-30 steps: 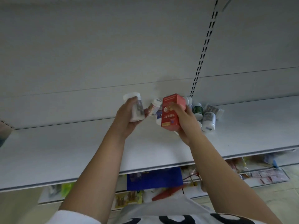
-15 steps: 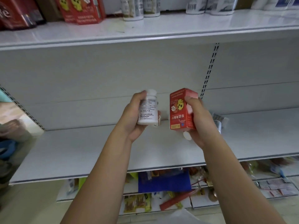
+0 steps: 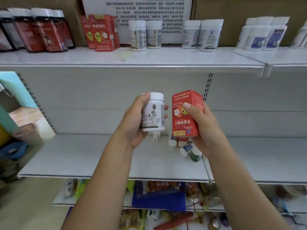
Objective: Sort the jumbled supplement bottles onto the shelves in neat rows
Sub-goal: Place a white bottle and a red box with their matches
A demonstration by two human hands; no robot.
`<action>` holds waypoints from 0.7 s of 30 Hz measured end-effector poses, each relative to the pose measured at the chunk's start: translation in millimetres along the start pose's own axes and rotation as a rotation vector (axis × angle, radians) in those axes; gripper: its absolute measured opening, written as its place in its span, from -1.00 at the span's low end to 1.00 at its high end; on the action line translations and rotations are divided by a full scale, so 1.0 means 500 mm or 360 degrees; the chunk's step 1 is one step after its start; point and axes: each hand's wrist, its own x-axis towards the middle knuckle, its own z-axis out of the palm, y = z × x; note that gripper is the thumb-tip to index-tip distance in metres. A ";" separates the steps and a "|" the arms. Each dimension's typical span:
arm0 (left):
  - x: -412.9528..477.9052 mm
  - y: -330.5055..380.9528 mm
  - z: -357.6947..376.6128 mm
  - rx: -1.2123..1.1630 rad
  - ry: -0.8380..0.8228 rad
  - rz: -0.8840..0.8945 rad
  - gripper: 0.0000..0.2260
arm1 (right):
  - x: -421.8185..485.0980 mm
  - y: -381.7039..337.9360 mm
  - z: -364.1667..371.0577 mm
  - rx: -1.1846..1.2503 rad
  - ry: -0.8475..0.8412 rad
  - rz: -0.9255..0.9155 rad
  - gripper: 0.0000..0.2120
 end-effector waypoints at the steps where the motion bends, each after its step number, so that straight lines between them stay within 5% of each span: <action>1: -0.008 0.004 0.008 -0.0002 0.0006 0.0033 -0.62 | -0.006 -0.012 -0.001 0.0038 -0.0032 -0.0023 -0.47; 15: -0.104 0.193 0.013 0.0312 0.0278 0.0536 -0.57 | -0.024 -0.163 0.107 -0.0110 -0.0361 -0.0304 -0.77; 18: -0.089 0.256 -0.032 0.0418 0.0257 0.0683 -0.79 | -0.002 -0.190 0.177 -0.0113 -0.0435 -0.0400 -0.83; 21: -0.065 0.325 -0.094 0.0573 0.0233 0.0774 -0.65 | 0.049 -0.214 0.258 -0.0174 -0.0440 -0.0508 -0.83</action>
